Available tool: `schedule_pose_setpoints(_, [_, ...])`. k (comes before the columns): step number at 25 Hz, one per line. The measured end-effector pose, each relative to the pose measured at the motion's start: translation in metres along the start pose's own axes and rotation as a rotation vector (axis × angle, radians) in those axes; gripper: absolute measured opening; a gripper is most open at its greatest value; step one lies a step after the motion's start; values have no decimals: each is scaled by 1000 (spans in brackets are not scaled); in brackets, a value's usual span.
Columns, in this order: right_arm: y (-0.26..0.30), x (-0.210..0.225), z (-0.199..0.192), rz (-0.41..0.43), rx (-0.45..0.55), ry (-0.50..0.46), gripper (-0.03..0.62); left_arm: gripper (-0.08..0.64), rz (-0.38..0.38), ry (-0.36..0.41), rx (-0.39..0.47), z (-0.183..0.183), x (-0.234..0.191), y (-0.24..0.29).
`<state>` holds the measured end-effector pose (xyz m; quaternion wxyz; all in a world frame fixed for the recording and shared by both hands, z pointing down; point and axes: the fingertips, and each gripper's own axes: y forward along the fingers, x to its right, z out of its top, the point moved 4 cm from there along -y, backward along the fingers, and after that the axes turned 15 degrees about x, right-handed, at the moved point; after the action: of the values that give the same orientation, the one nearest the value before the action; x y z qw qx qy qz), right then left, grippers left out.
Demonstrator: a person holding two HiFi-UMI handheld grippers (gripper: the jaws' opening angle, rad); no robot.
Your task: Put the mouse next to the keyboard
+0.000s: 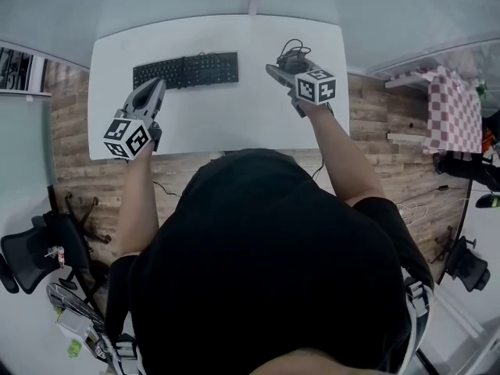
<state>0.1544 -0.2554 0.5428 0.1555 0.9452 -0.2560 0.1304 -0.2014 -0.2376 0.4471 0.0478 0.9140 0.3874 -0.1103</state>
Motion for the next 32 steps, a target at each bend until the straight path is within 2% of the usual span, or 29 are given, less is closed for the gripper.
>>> schedule_pose_setpoints(10, [18,26,-44,1,-116,35,369,26,68,-18,-5,-9,-6,-9])
schedule_pose_setpoints(21, [31,46,-90,9,-226,58,369,26,101,-21,-20,-13,-5,-15])
schedule_pose_setpoints(32, [39,67,-126,-26,-346,51,368,26,134,-32,-45,-26,-8,-17])
